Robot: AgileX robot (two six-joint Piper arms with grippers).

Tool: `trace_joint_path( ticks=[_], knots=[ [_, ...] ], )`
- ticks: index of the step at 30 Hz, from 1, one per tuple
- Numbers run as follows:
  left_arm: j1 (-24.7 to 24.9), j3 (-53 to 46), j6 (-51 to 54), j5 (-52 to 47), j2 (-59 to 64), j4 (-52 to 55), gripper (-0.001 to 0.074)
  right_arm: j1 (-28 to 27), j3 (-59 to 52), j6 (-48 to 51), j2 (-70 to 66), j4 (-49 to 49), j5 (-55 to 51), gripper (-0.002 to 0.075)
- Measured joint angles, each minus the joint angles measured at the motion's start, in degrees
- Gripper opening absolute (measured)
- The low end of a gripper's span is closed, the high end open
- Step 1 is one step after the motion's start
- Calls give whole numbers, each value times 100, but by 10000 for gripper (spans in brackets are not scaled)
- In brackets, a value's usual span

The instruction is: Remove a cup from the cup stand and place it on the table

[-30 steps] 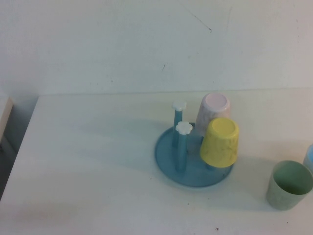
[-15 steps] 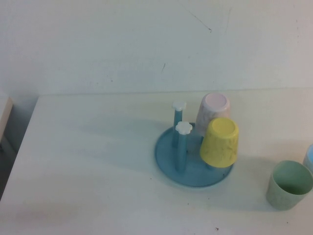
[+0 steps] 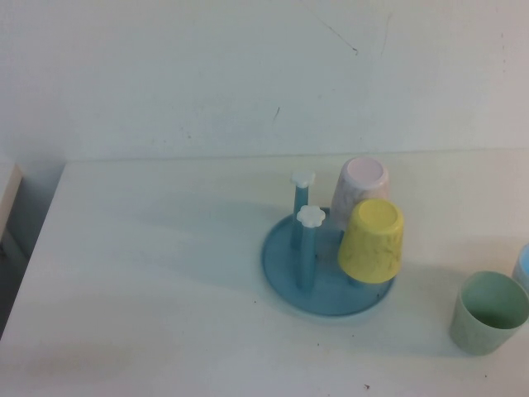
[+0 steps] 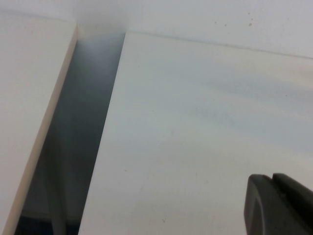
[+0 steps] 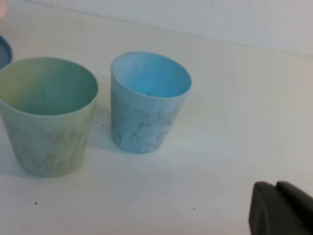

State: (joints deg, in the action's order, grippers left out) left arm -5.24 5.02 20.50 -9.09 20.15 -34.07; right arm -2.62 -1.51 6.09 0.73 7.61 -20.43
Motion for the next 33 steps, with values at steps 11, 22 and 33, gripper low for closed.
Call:
trace_joint_path(
  ticks=[11, 22, 33],
  knots=[
    [0, 0, 0, -401, 0, 0, -2, -10, 0, 272, 0, -584, 0, -1],
    [0, 0, 0, -1130, 0, 11, -2, 532, 0, 283, 0, -597, 0, -1],
    [0, 0, 0, -1698, 0, 20, -2, 578, 0, 318, 0, -597, 0, -1]
  ],
)
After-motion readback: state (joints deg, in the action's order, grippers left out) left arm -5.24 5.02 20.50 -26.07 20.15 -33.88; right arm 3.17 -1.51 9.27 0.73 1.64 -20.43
